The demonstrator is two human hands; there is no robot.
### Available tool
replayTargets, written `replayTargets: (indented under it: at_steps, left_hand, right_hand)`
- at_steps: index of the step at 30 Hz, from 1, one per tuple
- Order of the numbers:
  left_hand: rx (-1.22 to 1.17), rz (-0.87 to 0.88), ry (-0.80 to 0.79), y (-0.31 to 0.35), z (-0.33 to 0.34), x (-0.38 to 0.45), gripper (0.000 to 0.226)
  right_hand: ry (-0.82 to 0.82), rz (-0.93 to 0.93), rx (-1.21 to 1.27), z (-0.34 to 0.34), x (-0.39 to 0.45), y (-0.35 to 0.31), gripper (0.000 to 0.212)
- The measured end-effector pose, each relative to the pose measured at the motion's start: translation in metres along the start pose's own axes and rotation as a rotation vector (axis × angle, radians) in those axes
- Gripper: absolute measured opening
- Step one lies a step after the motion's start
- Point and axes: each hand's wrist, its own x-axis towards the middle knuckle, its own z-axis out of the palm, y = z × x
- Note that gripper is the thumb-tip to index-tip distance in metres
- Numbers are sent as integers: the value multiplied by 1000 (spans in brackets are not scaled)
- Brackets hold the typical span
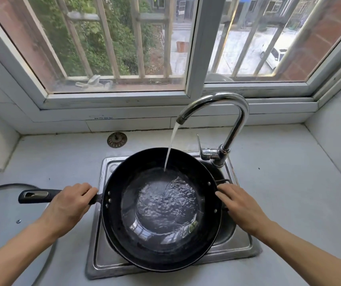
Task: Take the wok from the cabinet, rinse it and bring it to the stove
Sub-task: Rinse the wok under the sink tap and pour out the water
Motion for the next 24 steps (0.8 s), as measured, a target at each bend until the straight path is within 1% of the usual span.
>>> replayTargets:
  at_steps: [2,5,8,11,13,16,19,21,24]
  left_hand:
    - [26,5,14,0,4,0,18]
    - [71,67,69,0,3,-1,16]
    - [101,113,106,0,5,-4,23]
    - [59,93,152,0,5,-9,27]
    - [41,107,193,-1,-3,-11,23]
    - [50,153,249,1,-20,-14,17]
    - [71,171,292,0,-31,-17,25]
    - [82,171,295,-1,-36,-19,28]
    - [92,174,278,-3,-41,-21,28]
  right_hand:
    - [91,-23,-26,9,-5,-1,28]
    - [142,-11,-45,7,-5,1,24]
    - [170,-54,-73,-3,-1,-1,31]
    - [177,-53,-79,-16,-2,0,33]
    - [169,-32,-96,-24,-1,6,26]
    - [173,-26,-115,-37,2,13,26]
    - [198,-11,-110,-52,6,15,21]
    - [205,27,-79,-59,7,15,28]
    - [185,21,-71,-64,7,18,28]
